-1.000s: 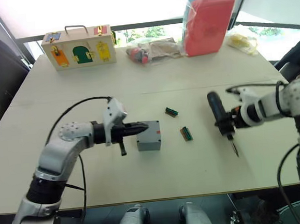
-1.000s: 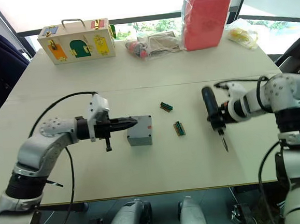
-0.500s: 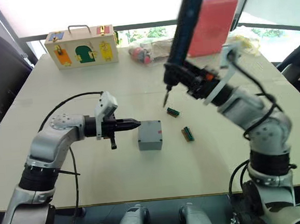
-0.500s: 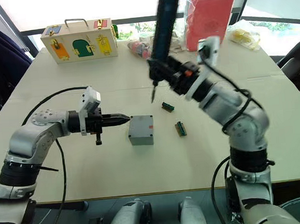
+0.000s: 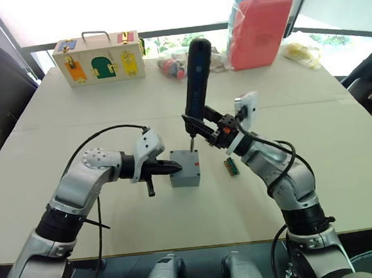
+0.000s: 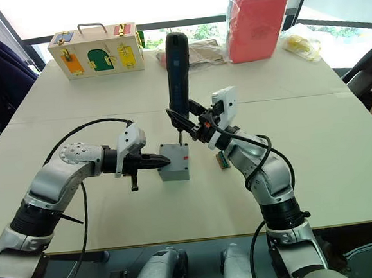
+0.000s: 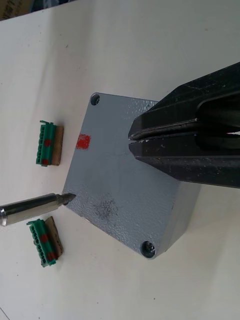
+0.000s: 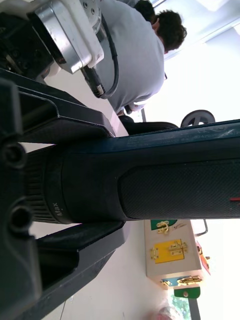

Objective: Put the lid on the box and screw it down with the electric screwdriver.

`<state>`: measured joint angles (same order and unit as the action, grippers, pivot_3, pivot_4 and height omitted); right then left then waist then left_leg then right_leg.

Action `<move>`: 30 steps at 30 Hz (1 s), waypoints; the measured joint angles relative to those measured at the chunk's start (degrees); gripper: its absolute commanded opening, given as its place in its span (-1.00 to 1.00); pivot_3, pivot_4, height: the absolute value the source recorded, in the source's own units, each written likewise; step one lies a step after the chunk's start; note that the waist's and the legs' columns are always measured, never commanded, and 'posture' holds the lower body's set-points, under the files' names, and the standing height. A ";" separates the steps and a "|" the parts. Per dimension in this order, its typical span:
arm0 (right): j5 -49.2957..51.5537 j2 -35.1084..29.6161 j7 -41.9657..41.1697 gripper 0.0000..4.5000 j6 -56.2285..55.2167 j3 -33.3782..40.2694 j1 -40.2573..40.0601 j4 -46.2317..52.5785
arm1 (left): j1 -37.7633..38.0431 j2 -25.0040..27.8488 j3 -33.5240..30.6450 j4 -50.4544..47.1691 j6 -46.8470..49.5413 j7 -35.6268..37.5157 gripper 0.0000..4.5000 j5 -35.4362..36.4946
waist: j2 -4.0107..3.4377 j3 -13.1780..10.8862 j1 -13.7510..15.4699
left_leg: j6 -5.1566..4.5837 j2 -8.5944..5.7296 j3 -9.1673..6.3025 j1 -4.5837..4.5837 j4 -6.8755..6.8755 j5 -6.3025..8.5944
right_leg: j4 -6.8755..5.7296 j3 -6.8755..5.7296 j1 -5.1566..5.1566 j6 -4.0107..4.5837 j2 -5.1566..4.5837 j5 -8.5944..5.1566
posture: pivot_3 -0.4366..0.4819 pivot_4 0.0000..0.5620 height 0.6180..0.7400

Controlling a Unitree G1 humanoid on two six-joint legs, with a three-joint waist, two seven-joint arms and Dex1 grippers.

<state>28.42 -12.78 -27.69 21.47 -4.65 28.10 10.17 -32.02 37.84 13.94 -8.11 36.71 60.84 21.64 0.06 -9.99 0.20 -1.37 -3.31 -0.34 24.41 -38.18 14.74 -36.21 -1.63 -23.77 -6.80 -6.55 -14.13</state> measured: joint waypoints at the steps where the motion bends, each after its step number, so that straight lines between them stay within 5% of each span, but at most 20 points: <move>1: -0.64 0.20 -0.13 -0.21 -0.83 0.05 0.00 -0.79 | 0.00 0.00 0.00 0.04 0.00 0.05 -1.00 -0.02 | 0.00 0.00 -0.01 | 0.00 0.00 0.00 0.00 0.00 0.00 | 0.00 0.00 0.00 0.00 0.00 0.00 | -0.05 -0.47 1.00; 30: 0.03 1.60 -1.08 -0.21 -1.74 5.29 -0.26 -2.09 | -1.51 -1.19 0.52 3.45 -3.60 2.75 -1.00 -2.65 | 0.00 0.00 0.01 | 0.01 0.00 0.00 -0.01 0.00 -0.01 | -0.01 0.00 0.01 0.00 0.00 0.00 | -0.05 -0.47 1.00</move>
<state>28.45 -11.17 -28.77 19.73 0.64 27.84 8.08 -33.53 36.65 14.46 -4.66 33.11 63.59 18.99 0.06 -9.99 0.22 -1.36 -3.32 -0.34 24.40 -38.17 14.73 -36.22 -1.62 -23.76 -6.80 -6.55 -14.13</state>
